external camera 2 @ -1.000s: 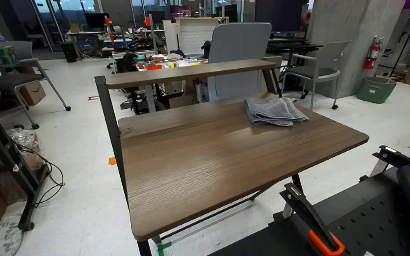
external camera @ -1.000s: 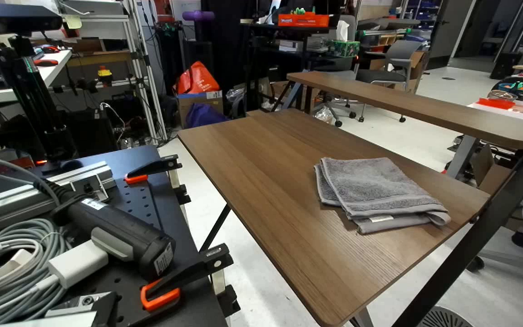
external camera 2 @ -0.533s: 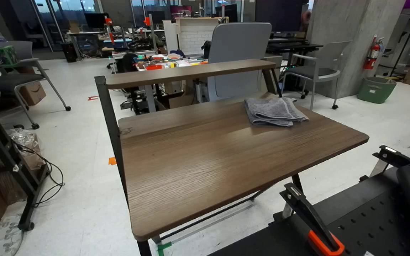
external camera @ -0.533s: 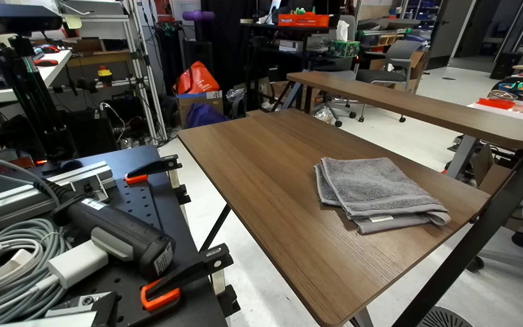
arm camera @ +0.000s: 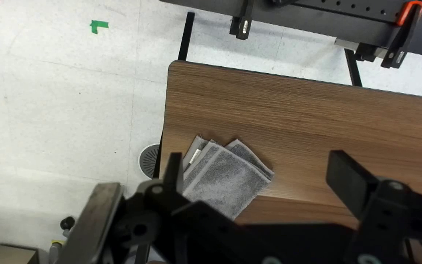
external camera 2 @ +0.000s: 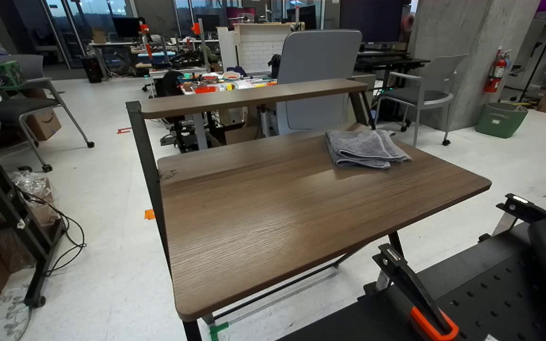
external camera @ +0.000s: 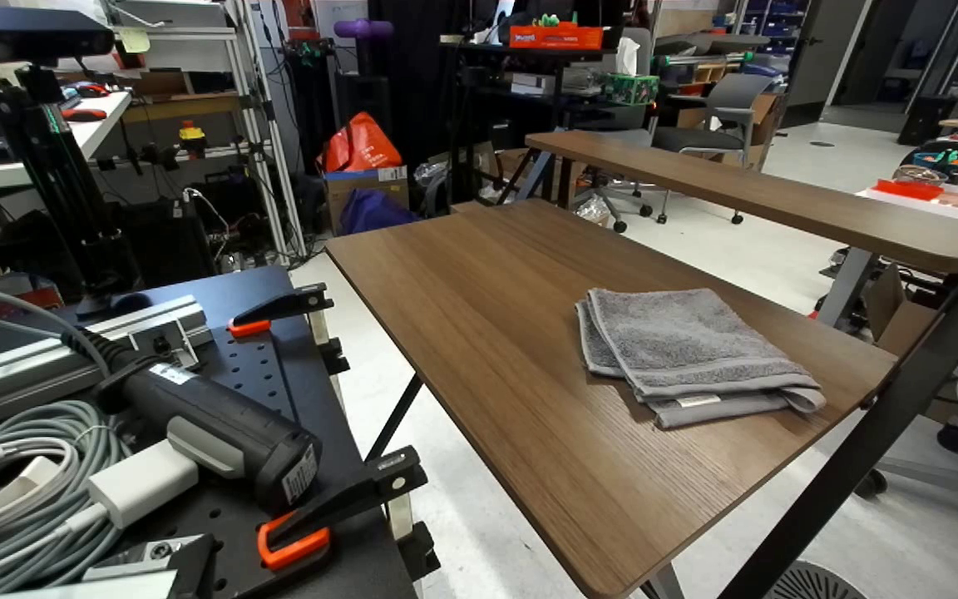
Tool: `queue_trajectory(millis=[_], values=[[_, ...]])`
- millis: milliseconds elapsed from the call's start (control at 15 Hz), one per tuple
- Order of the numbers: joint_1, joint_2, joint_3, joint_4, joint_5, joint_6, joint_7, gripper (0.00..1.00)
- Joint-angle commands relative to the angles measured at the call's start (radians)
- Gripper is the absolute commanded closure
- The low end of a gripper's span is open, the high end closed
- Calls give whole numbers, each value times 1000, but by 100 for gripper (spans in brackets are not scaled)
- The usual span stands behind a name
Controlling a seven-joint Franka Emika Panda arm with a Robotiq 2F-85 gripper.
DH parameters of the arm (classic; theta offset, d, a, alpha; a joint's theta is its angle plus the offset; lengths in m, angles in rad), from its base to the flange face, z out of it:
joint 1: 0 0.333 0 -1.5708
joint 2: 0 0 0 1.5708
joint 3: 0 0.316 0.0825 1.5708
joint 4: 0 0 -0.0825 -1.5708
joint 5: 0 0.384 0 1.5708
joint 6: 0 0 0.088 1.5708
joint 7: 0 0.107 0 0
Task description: Move the towel to the left
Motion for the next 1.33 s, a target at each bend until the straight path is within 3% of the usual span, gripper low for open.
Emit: queue_trajectory(millis=[0,267,533,1000,1267], values=[[-1,79,20,41,11,-16,16,0],[0,175,46,71,9,-8,45,0],[6,350,86,163,27,4,127,0],[9,732,172,428,52,36,339,0],[7,951,180,611,43,70,442,0]])
